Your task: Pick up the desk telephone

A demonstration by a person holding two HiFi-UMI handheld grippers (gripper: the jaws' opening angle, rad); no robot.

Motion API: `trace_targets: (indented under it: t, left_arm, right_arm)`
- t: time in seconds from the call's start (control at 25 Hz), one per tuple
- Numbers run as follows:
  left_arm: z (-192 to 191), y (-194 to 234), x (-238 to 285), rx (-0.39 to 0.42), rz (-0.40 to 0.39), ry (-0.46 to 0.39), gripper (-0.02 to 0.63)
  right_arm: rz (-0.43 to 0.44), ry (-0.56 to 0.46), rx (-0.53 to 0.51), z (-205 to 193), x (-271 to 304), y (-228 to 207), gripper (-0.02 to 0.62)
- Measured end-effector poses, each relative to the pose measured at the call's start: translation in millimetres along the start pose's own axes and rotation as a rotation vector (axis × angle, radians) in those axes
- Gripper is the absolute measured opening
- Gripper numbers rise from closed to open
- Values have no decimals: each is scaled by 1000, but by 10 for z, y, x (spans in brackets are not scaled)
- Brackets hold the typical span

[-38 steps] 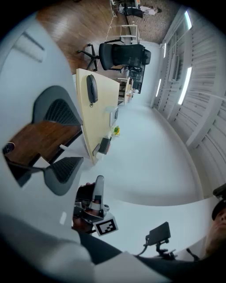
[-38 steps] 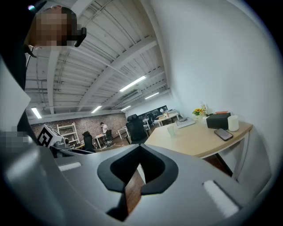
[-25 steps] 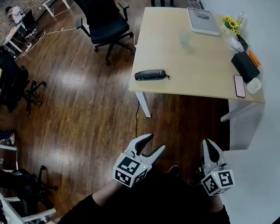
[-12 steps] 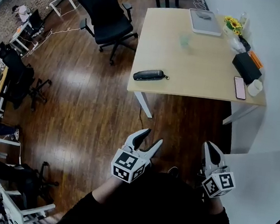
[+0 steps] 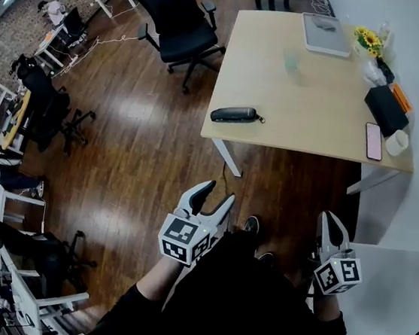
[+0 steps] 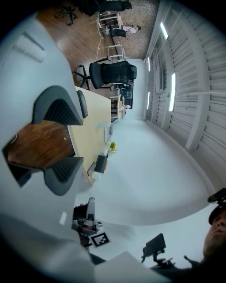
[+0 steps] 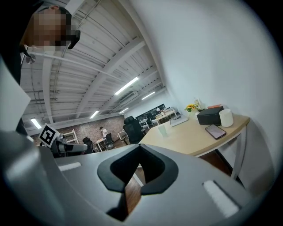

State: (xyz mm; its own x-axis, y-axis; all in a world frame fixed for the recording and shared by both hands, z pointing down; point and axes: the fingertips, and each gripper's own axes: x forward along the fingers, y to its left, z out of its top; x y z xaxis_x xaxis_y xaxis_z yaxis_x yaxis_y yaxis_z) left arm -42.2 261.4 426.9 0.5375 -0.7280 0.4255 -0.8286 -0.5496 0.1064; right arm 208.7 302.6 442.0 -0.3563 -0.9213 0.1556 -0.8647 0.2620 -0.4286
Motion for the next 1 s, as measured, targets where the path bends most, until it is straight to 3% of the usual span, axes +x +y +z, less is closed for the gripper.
trace_targets:
  t: [0.12, 0.32, 0.44, 0.56, 0.64, 0.76, 0.88, 1.0]
  left_arm:
    - [50, 233, 210, 95, 32, 17, 209]
    - [58, 850, 788, 380, 81, 34, 209]
    - [2, 1302, 1299, 550, 57, 58, 210]
    - [-173, 1771, 1954, 796, -18, 198, 217]
    - [-340, 2056, 2339, 914, -97, 310, 222]
    - [-539, 2328, 2788, 976, -236, 428, 223]
    - [-666, 2372, 3090, 1019, -375, 519, 320]
    - [-779, 2311, 3237, 1021, -475, 571, 331]
  right_arm:
    - [-5, -1, -10, 90, 170, -95, 2]
    - [-77, 21, -100, 169, 585, -337, 2]
    - [-162, 35, -118, 264, 965, -541, 2]
    - [-232, 33, -103, 531, 1468, -631, 2]
    - [-234, 48, -123, 687, 1870, -548, 2]
    - [-211, 83, -153, 827, 2493, -378, 2]
    - [-190, 103, -156, 940, 2990, -280, 2]
    - [-182, 128, -140, 925, 3299, -266, 2]
